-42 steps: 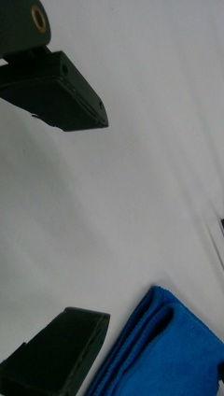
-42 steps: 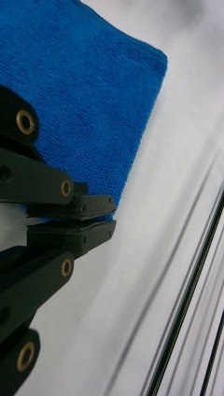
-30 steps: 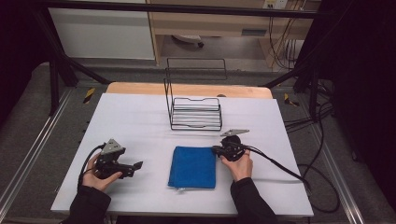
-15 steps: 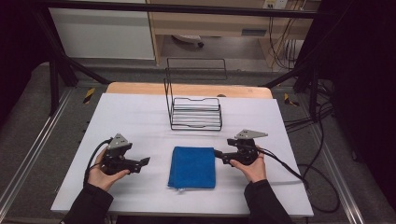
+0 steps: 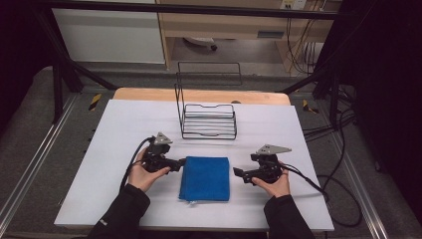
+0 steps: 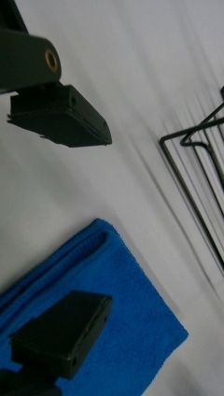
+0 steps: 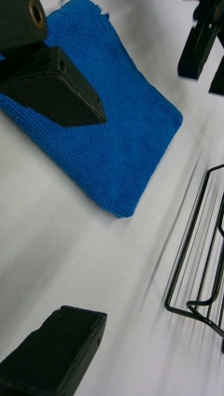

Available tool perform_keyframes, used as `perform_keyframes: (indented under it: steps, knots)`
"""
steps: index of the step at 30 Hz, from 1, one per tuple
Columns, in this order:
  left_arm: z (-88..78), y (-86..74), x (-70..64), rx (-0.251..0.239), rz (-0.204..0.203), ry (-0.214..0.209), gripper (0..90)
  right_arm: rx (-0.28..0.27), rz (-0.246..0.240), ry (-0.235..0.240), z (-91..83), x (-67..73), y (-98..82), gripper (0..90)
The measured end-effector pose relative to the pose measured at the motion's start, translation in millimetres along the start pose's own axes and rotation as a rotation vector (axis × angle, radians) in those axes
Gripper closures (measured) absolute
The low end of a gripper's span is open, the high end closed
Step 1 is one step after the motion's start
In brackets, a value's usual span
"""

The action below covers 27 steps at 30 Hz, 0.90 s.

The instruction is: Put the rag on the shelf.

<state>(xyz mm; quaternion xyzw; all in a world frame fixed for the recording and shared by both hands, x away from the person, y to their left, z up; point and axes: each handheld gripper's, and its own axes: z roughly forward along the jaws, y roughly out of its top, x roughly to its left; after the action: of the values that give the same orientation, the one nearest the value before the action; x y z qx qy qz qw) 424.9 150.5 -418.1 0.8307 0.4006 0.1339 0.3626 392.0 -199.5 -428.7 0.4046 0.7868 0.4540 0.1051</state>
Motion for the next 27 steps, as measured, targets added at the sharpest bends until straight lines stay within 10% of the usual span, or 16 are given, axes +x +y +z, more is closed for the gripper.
perform_keyframes:
  steps: [10, 27]
  knots:
    - [30.9, 1.3, -2.1, 0.084, -0.029, -0.018, 46.2, 0.008, -0.002, -0.002, 1.0, 0.0, -0.3, 7.0]
    - [35.2, 0.1, -9.6, 0.093, -0.016, -0.082, 76.0, -0.011, 0.025, 0.004, 6.1, -1.7, 1.9, 8.6]
